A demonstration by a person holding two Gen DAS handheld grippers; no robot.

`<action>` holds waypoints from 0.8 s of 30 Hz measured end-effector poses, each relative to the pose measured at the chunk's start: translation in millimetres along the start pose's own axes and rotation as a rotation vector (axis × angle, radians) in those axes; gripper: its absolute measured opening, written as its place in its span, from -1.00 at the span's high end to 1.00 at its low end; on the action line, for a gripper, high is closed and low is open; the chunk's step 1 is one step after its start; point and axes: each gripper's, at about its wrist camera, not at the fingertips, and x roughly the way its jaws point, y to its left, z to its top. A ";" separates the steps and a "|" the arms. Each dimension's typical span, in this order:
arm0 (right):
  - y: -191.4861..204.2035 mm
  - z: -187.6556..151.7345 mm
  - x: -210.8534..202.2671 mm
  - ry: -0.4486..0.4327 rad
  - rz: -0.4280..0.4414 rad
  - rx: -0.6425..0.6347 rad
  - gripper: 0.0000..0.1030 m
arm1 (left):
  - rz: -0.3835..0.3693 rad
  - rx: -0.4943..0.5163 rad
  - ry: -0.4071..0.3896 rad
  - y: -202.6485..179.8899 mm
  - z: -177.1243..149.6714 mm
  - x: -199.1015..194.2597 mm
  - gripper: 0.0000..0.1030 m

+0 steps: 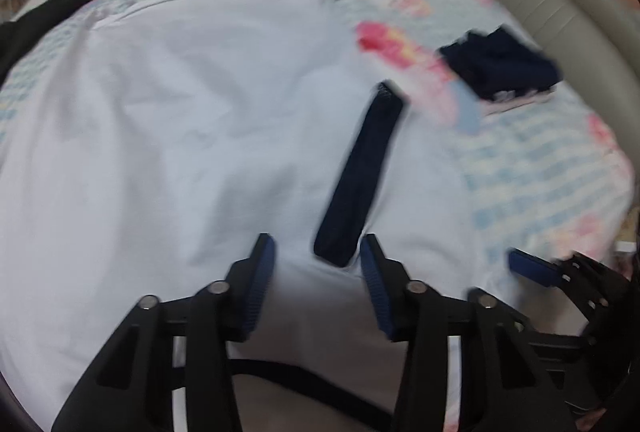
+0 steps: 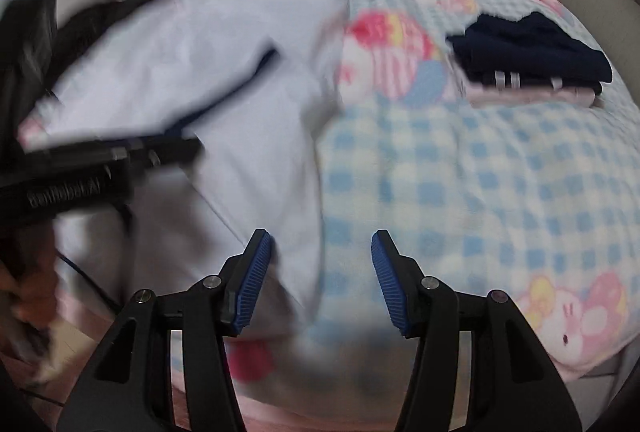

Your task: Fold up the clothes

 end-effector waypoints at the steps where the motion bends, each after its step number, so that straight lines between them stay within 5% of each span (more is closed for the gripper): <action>1: -3.8 -3.2 -1.5 0.005 0.005 0.025 -0.08 | 0.015 -0.007 -0.006 -0.1 -0.8 -3.5 0.12; 5: -8.3 -9.1 -21.7 -0.035 0.017 0.082 -0.12 | 0.038 -0.039 -0.067 -3.0 -5.4 -19.3 0.14; 8: 3.2 -0.7 -34.5 -0.105 0.021 0.058 -0.13 | -0.039 -0.082 -0.065 2.3 -10.0 -19.5 0.13; 12: 0.8 -0.9 -2.1 0.027 -0.027 0.061 -0.10 | -0.048 -0.120 -0.032 17.2 -15.0 -24.5 0.14; 17: -3.4 -12.8 -47.2 -0.061 0.083 0.144 -0.10 | -0.105 -0.180 -0.143 43.9 -37.2 -67.5 0.13; 24: 59.2 -8.9 -71.6 -0.089 0.186 0.054 -0.13 | -0.082 -0.378 -0.158 120.9 -91.5 -100.8 0.13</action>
